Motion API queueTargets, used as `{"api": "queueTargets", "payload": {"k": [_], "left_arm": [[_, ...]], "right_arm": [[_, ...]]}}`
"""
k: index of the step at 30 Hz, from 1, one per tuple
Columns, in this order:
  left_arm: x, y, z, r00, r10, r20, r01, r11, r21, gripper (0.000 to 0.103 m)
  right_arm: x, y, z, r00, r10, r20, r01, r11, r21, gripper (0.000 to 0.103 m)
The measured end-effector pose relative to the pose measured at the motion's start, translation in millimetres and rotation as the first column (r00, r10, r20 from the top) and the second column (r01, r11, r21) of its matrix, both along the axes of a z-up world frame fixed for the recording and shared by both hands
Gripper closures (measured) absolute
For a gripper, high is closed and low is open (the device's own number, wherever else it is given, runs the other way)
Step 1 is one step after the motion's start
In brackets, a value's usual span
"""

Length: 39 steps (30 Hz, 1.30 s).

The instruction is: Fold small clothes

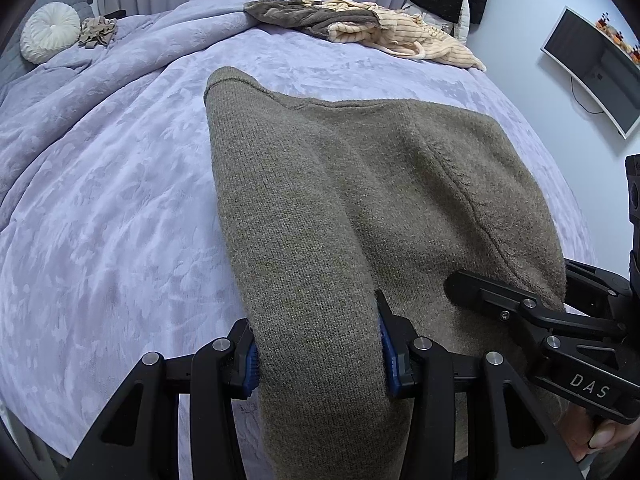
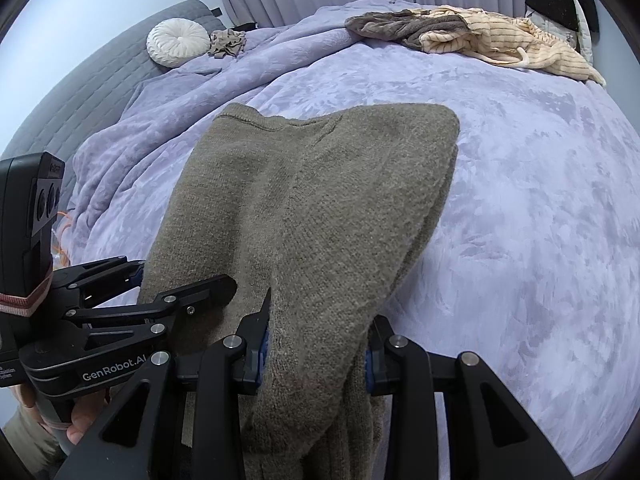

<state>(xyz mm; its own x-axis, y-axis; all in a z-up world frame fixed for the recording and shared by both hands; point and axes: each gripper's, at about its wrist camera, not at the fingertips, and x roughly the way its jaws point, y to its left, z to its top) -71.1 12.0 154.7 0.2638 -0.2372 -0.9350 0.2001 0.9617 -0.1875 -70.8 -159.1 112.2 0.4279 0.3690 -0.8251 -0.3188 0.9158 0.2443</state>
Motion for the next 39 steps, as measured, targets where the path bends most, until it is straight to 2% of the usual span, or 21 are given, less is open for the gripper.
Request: {"api": "queueTargets", "payload": {"k": [25,39], "left_arm": [[-7.6,1.6,-34.9,0.998,0.019,-0.053,-0.019,1.0,-0.004,0.055],[-7.5,18.4,-53.4,0.998,0.018,-0.056,-0.023,0.996,-0.089,0.051]], "right_arm": [[4.6,0.4,-41.4,0.997,0.019,-0.069,-0.018,1.0,0.02,0.067],[13.3,-9.7,-64.0,0.994,0.04,-0.103,-0.032,0.996,0.08,0.066]]}}
